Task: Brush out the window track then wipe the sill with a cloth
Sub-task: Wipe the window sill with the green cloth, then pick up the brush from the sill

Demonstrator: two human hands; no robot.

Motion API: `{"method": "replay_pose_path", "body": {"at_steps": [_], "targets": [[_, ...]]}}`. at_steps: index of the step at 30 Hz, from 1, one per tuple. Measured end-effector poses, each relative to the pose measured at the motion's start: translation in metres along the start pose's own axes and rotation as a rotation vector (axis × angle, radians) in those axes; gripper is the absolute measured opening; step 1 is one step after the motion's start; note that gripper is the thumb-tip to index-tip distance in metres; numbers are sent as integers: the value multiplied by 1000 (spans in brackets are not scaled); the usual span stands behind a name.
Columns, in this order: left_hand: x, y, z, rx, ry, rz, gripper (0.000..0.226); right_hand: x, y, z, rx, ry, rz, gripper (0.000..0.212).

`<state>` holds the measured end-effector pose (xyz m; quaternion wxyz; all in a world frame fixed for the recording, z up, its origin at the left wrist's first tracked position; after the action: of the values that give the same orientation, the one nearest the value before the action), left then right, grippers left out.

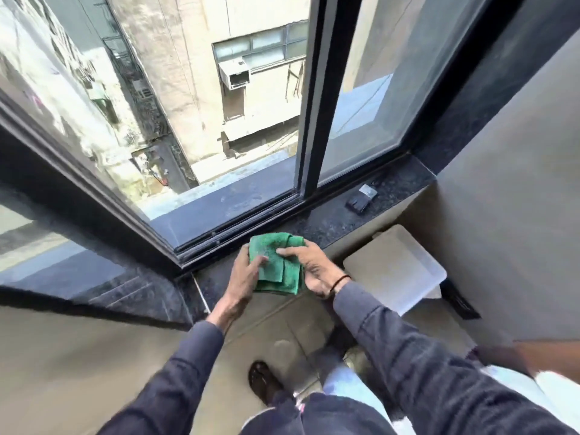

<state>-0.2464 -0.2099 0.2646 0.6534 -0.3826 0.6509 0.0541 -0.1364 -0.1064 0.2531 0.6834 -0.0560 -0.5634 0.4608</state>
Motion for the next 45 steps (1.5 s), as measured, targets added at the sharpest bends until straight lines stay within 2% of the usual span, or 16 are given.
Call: {"method": "replay_pose_path", "body": {"at_steps": [3,6,9,12,16,21,26,29,31,33,35,37,38,40,42,45], "targets": [[-24,15,58,64,107,91,33,27,-6,-65,-195,17,-72,30],[-36,28,133,202,257,159,41,48,-19,-147,-432,-178,-176,22],[-33,45,215,318,474,231,56,52,-33,-232,-655,-203,-163,25],[-14,68,294,442,581,191,69,31,-26,-318,-841,-189,-87,37],[30,117,386,523,598,50,67,-20,23,-421,-938,38,11,39],[97,181,458,454,552,-112,55,-80,94,-513,-976,138,161,33],[112,206,488,489,633,-105,55,-84,111,-549,-1094,107,179,24],[81,197,480,469,691,50,55,-3,77,-521,-1246,-318,-9,19],[26,174,463,429,699,336,49,58,67,-481,-1130,-609,-258,23],[-32,144,441,350,645,622,34,119,59,-432,-972,-725,-578,19],[-81,120,408,140,639,843,22,174,54,-377,-816,-822,-869,16],[-103,118,373,-126,704,891,18,211,63,-331,-651,-956,-1036,19],[-104,124,355,-230,756,837,17,222,75,-311,-554,-1031,-1061,24],[-95,141,329,-263,852,665,31,233,101,-281,-357,-1228,-1012,37],[-84,156,317,-167,909,564,46,235,128,-265,-191,-1493,-870,45],[-84,165,310,-50,904,563,43,237,142,-261,-46,-1778,-701,39]]}}
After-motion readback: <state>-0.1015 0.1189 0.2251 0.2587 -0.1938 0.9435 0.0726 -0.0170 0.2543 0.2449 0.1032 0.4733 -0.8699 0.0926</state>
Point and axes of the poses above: each hand's wrist, its own y-axis towards the middle knuckle, its own z-axis out of the palm, x = y × z, the point moved 6 cm from there along y, towards the middle knuckle, and after that the axes turned 2 degrees about -z, right-handed, at the moved point
